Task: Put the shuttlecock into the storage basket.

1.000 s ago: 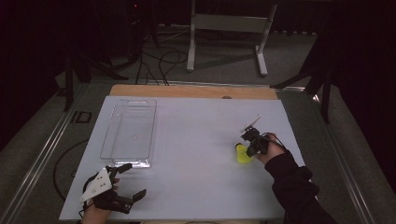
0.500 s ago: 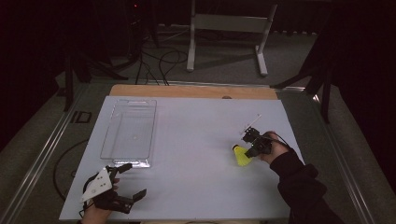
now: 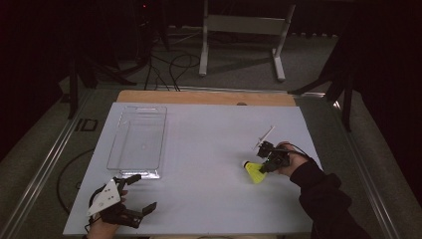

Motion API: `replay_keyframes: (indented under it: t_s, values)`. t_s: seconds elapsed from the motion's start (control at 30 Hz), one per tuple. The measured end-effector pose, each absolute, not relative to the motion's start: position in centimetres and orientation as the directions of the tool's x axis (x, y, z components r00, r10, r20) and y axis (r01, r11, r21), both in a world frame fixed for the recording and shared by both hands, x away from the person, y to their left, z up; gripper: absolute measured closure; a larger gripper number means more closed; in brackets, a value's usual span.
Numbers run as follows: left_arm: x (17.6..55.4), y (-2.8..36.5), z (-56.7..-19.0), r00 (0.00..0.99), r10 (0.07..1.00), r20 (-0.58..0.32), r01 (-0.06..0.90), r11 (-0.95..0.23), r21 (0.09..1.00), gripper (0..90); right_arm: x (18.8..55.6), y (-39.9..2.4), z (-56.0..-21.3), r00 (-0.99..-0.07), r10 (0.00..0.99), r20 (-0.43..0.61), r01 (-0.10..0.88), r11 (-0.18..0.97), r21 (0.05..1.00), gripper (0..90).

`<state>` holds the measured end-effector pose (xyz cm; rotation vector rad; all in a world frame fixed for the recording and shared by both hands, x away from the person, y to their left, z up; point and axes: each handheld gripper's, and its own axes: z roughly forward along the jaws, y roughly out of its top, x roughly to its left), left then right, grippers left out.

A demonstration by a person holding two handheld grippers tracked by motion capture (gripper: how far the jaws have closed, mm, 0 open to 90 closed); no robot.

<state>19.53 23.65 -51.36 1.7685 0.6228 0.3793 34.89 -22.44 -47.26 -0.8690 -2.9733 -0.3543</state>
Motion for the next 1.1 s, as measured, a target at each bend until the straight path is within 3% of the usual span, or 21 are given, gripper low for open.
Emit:
replay_keyframes:
  t_s: [0.6,0.83,1.1]
  values:
    - [19.5,23.1,-51.0,0.82,0.569,-0.053,0.225,-0.236,0.945,0.2,34.0,-21.0,-47.5,-0.937,0.307,0.169,0.336,0.923,0.186,89.4]
    - [19.5,22.4,-49.9,0.848,0.526,-0.069,0.247,-0.276,0.929,0.2,33.4,-20.0,-47.3,-0.955,0.229,0.188,0.264,0.945,0.193,89.4]
    - [20.1,20.8,-47.9,0.905,0.421,-0.061,0.248,-0.406,0.88,0.2,32.7,-19.0,-46.6,-0.975,0.103,0.198,0.15,0.959,0.241,89.3]
